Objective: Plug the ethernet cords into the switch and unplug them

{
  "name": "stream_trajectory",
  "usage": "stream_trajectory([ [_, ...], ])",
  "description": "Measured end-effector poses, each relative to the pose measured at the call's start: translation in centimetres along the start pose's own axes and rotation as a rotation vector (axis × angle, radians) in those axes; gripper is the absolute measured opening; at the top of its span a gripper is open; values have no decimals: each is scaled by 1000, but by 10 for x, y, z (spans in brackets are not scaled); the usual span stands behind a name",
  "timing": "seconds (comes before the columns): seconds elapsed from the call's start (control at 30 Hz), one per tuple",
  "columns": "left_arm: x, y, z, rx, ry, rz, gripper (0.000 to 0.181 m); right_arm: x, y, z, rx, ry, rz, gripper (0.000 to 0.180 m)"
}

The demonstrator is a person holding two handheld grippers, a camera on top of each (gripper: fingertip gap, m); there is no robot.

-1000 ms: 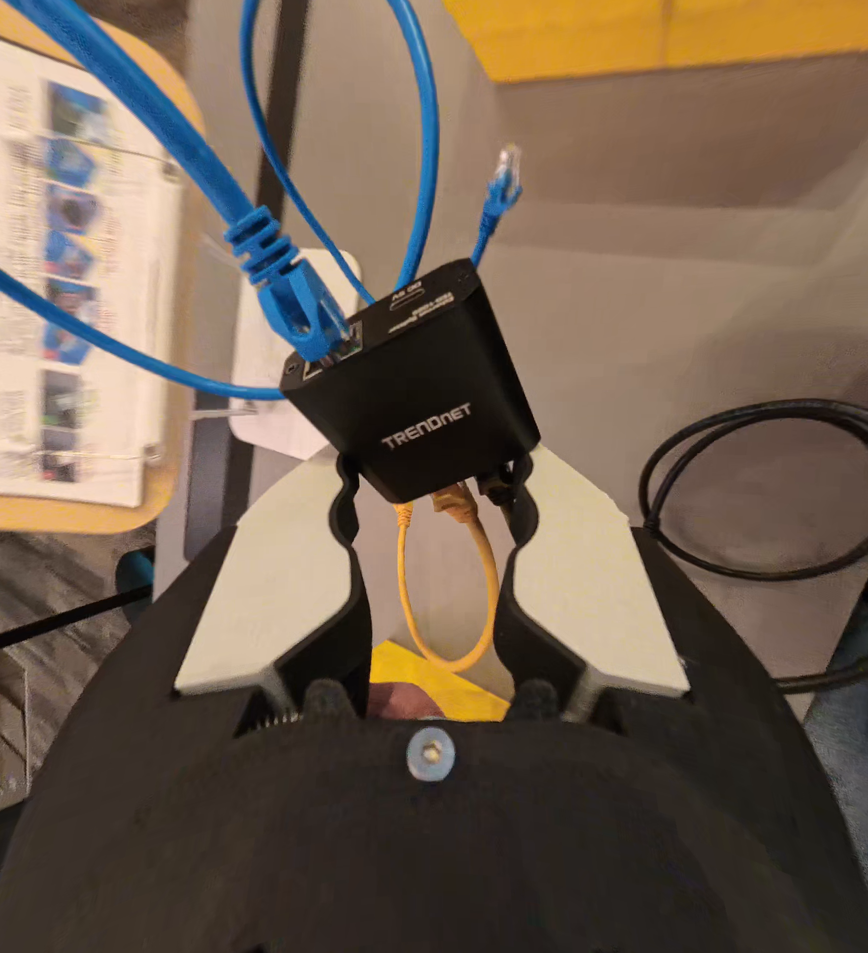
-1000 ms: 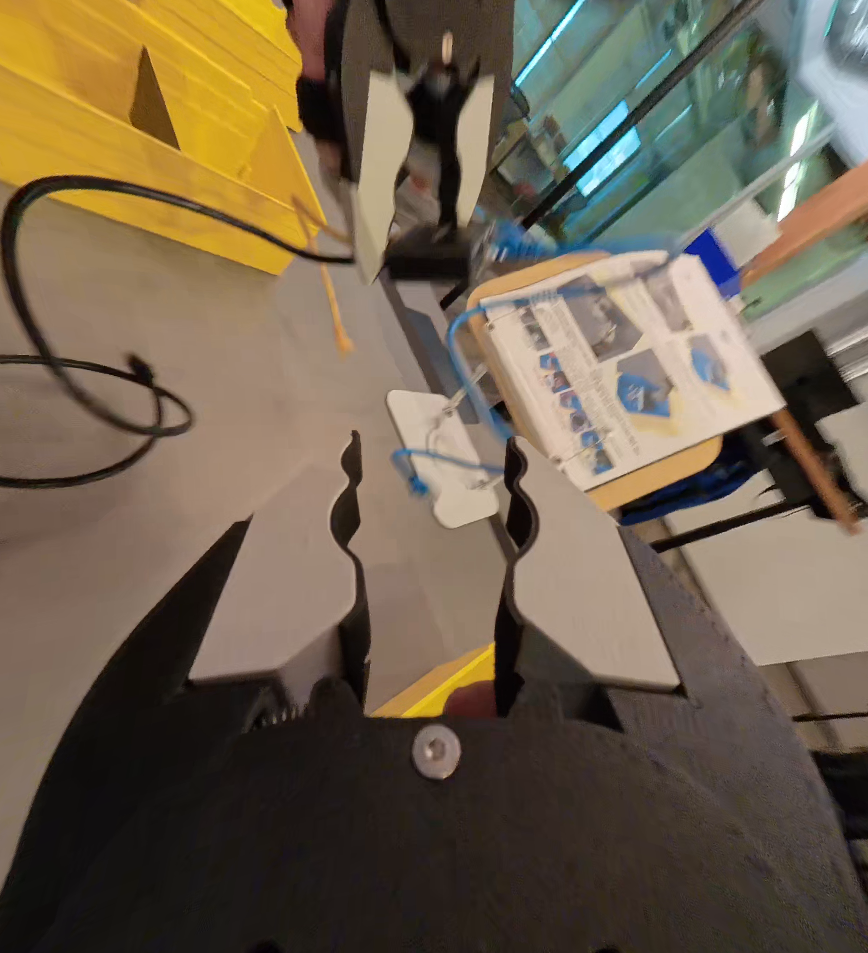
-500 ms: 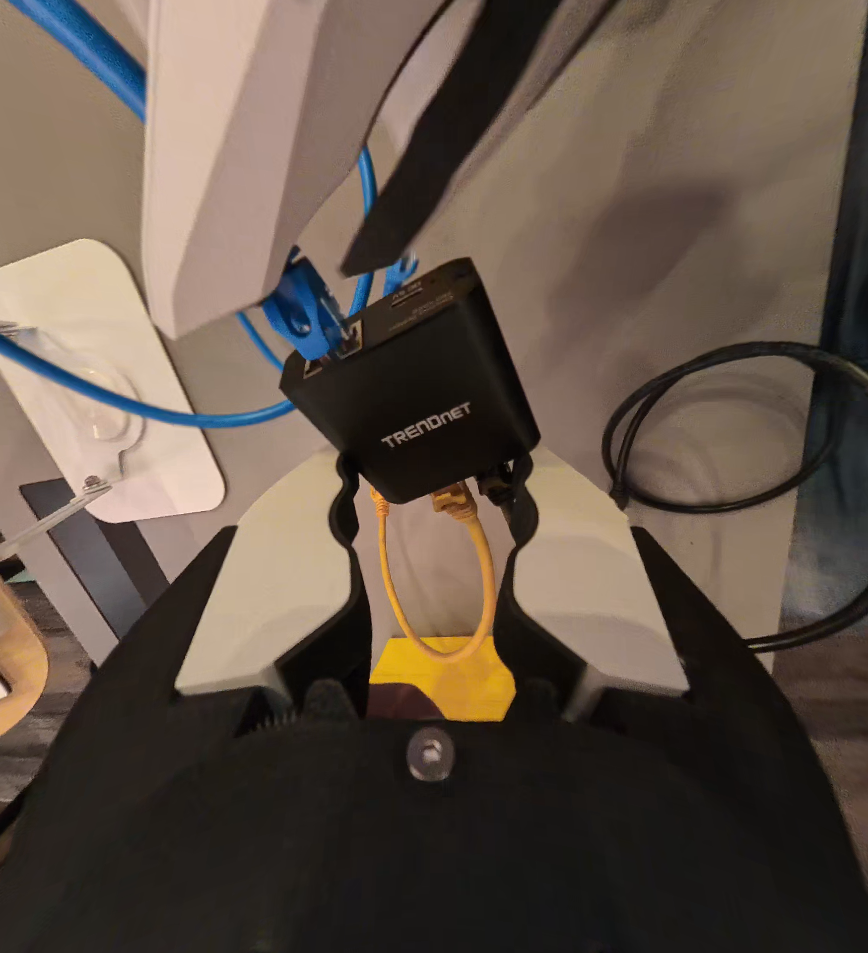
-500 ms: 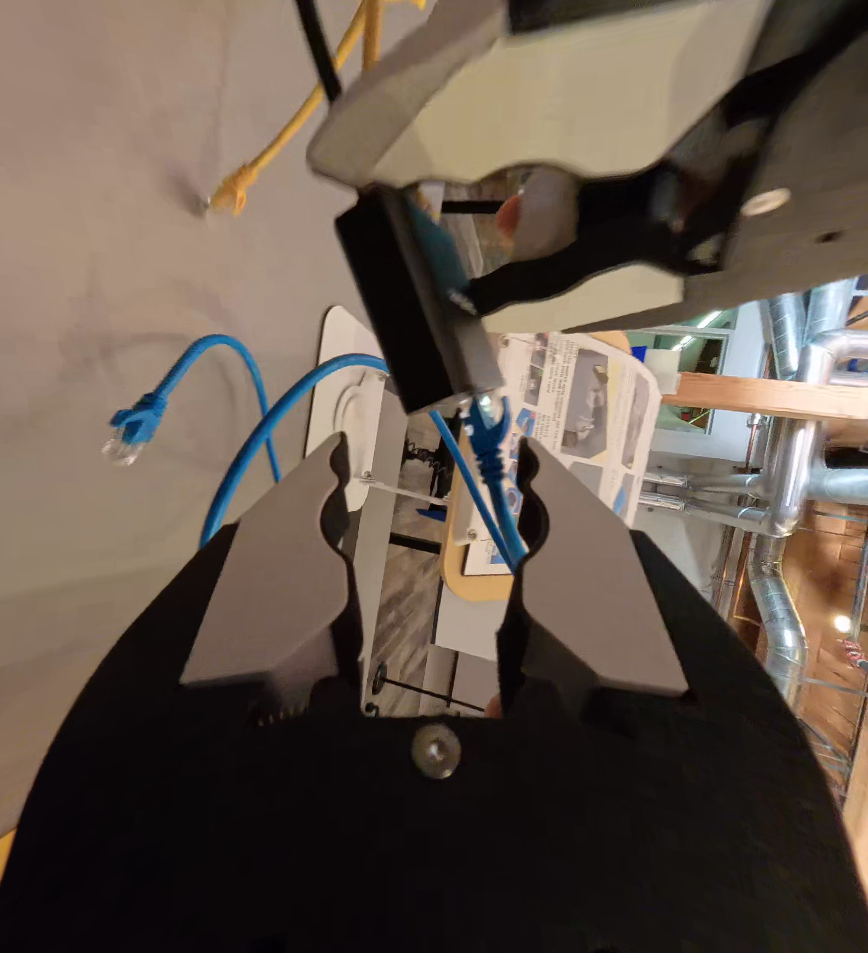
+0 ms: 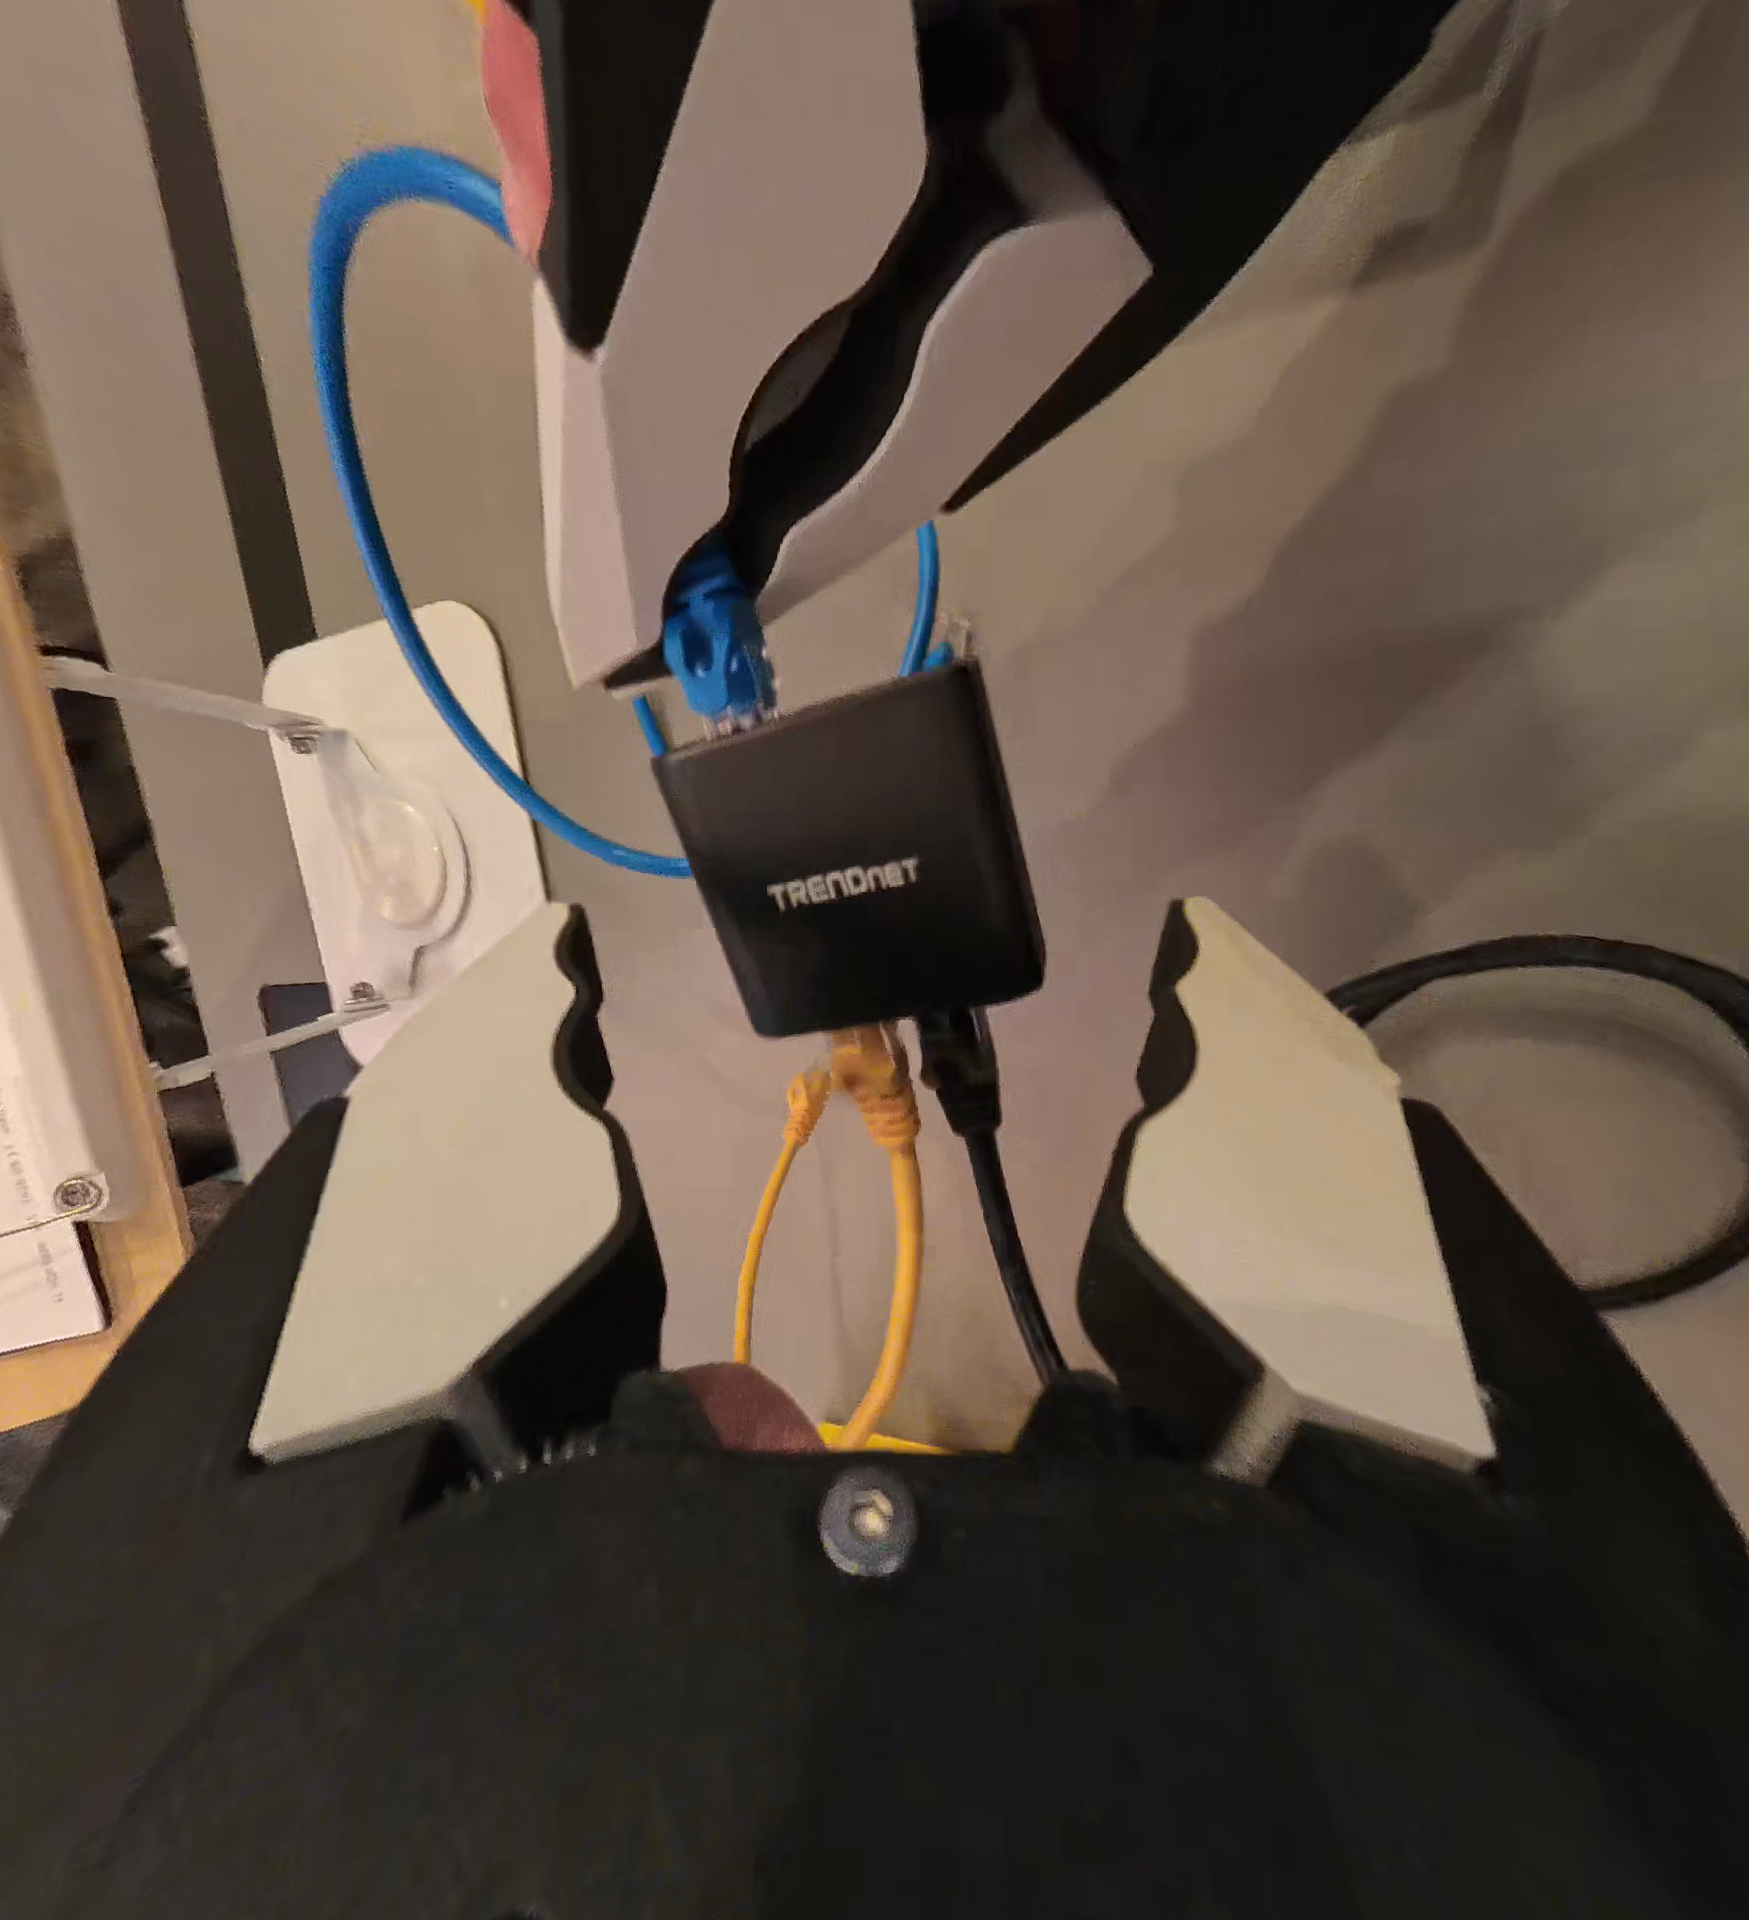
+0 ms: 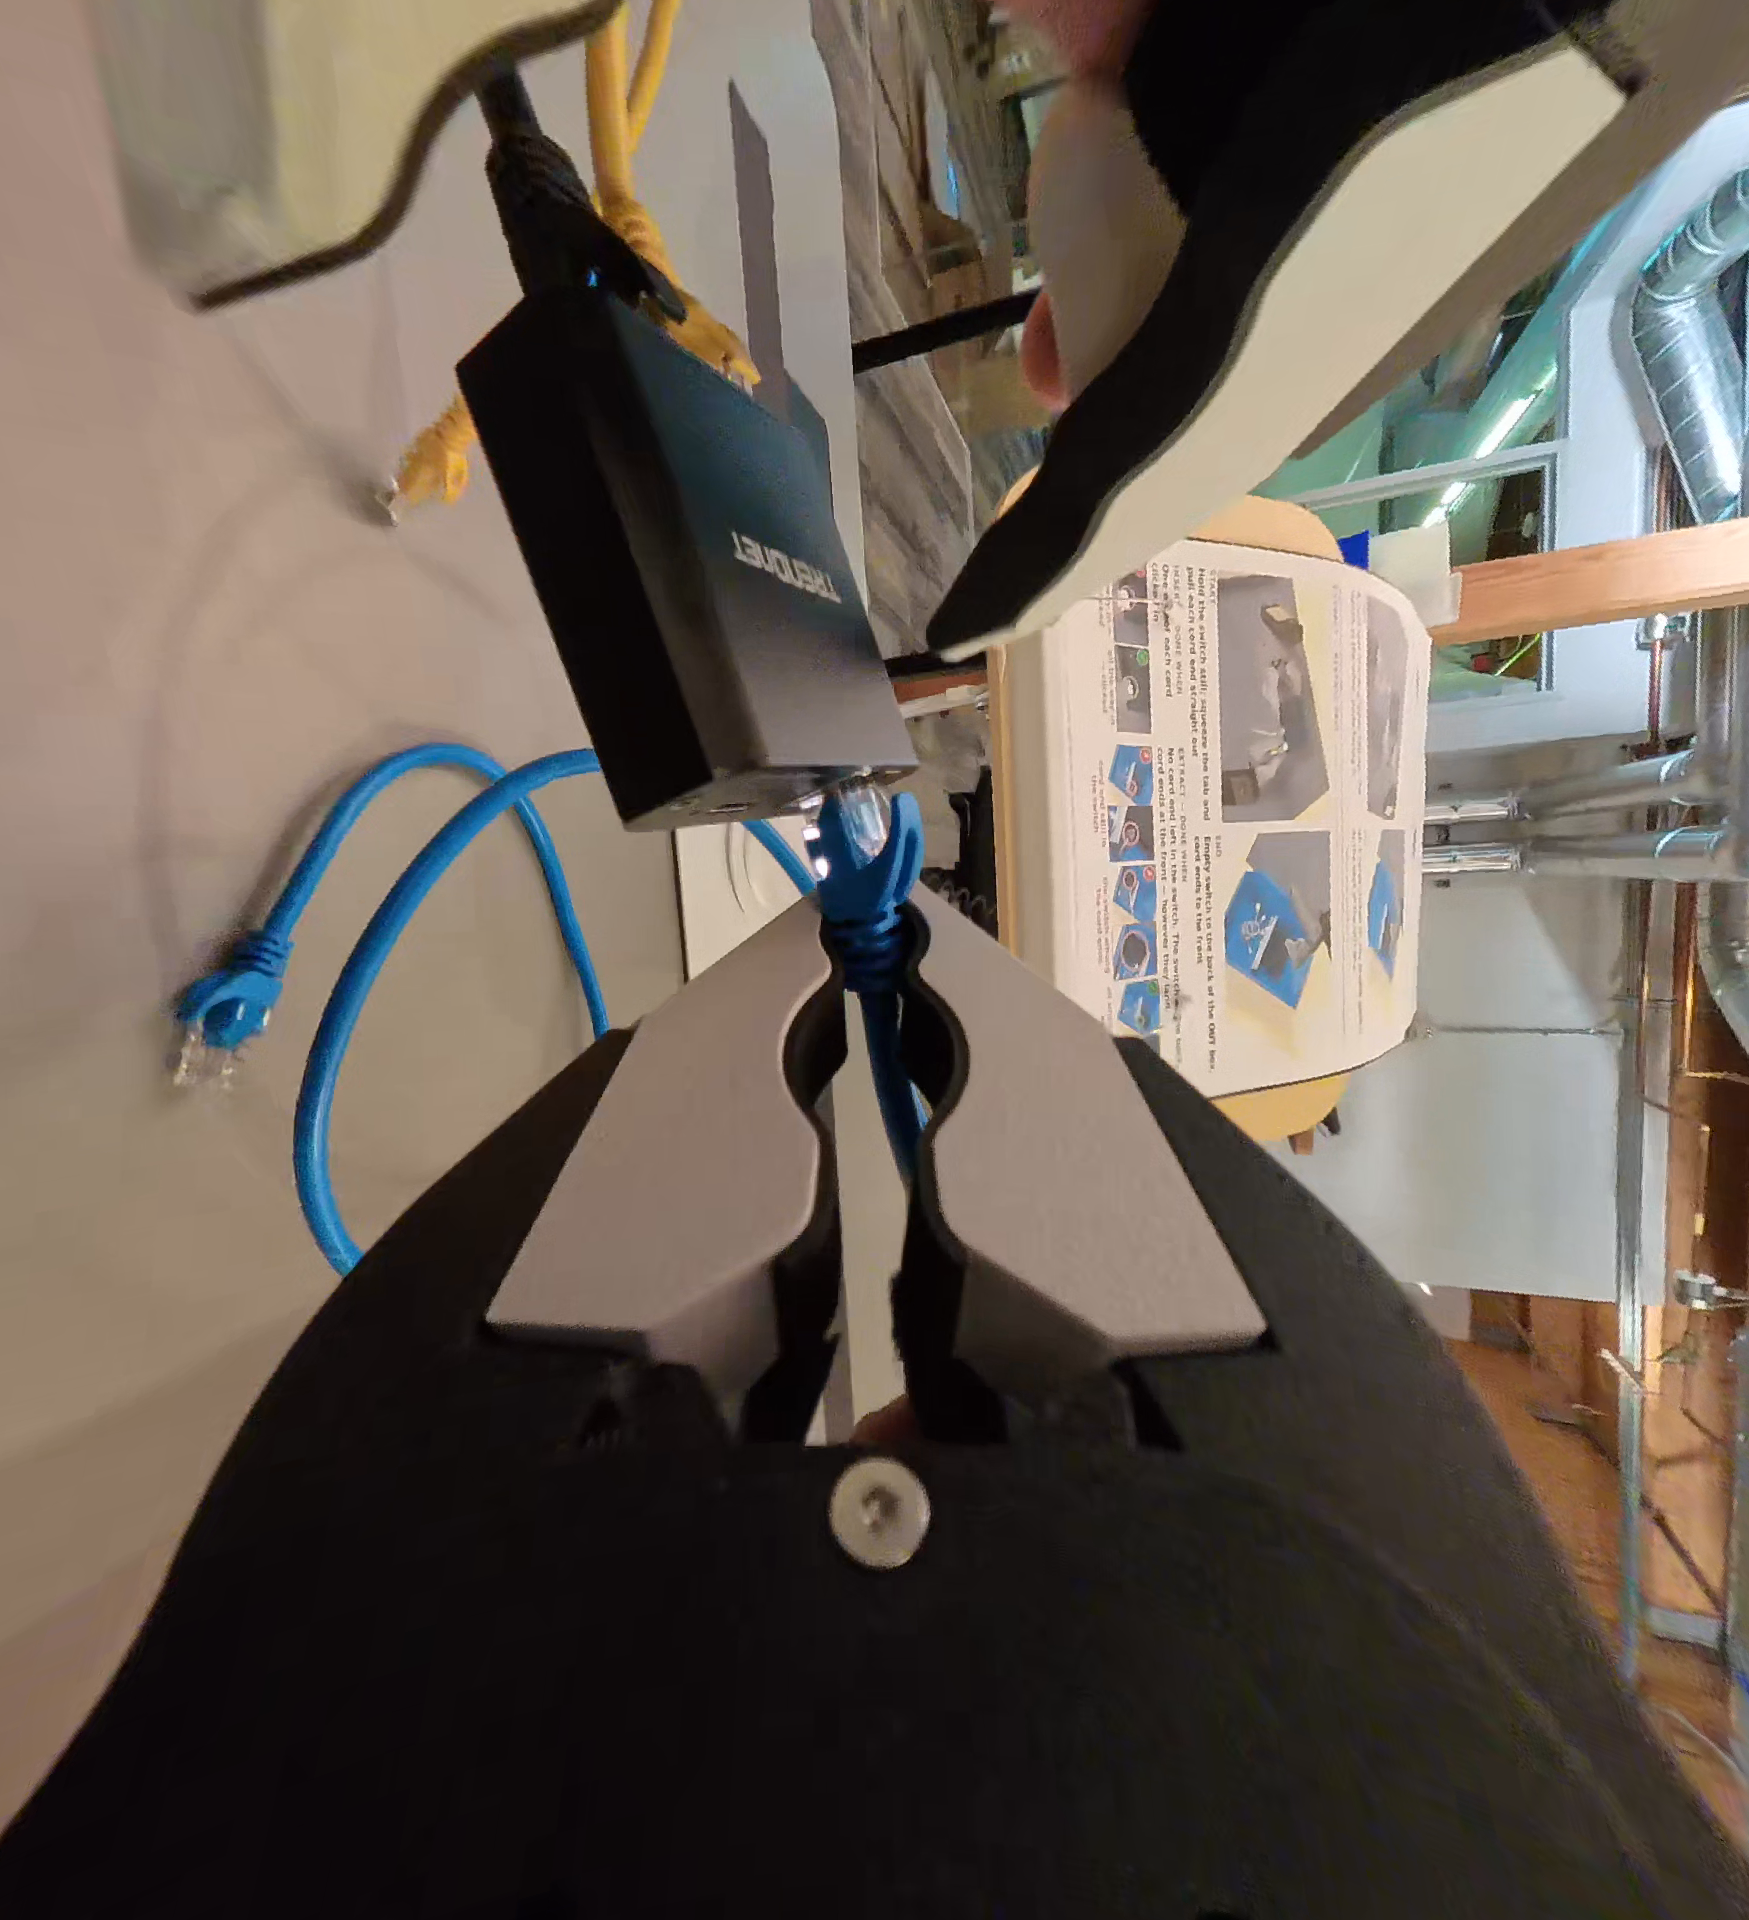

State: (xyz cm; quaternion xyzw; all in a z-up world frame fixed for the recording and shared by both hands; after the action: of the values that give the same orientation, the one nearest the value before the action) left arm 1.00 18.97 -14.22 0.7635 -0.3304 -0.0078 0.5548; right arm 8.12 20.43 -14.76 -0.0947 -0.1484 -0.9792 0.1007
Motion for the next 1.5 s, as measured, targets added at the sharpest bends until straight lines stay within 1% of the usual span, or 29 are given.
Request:
stream_trajectory([
  [0.07,0,-4,-1,48,-25,-24,98,7,1,-2,-1,-12,22,0],
  [0.1,-2,-6,3,21,-25,-40,94,12,2,-3,-5,0,33,0],
  [0.17,-9,-10,10,-63,-16,-99,81,21,4,-5,-19,12,42,0],
  [0.2,-11,-10,13,-102,-28,-108,69,23,5,-4,-28,4,42,0],
  [0.33,-11,-6,15,-172,-4,-77,67,25,7,-5,-39,-46,66,0],
  [0.43,-13,-3,18,-259,29,-66,66,28,8,-8,-27,-56,97,3],
  [0.47,-15,-3,18,-276,31,-77,66,29,9,-8,-28,-41,117,10],
  [0.5,-18,-3,18,-284,34,-90,66,31,11,-9,-21,-27,139,24],
  [0.53,-19,-3,18,-297,45,-92,66,32,13,-9,-17,-22,154,29],
  [0.57,-19,-2,19,-319,60,-85,66,33,16,-9,-10,-8,171,29],
  [0.67,-19,0,21,-382,88,-80,66,39,23,-16,40,53,219,27],
  [0.8,-23,-2,21,-426,97,-115,65,50,28,-19,53,125,254,29],
  [0.97,-22,-1,22,-467,82,-155,65,54,24,-18,52,206,241,16],
  [1.0,-22,-1,22,-472,82,-161,65,54,24,-17,50,214,244,14],
  [1.2,-21,2,22,-515,110,-152,65,55,24,-15,78,240,256,13],
  [1.37,-17,4,27,-589,162,-152,66,55,29,-17,128,203,267,12],
  [1.5,-17,3,31,-628,146,-177,66,56,31,-22,166,252,257,10],
])
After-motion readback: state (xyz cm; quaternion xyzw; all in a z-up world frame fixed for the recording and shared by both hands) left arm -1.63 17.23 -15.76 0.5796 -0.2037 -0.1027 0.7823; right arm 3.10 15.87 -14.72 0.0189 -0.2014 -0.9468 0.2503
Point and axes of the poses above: each gripper's, where its closed fingertips meet, y back along the fingers, x out of its top, z = x × y across the jaws, the point moved 3 cm from there along y, back along the fingers, and after that the axes turned 1 degree about z, right-handed, at the moved point
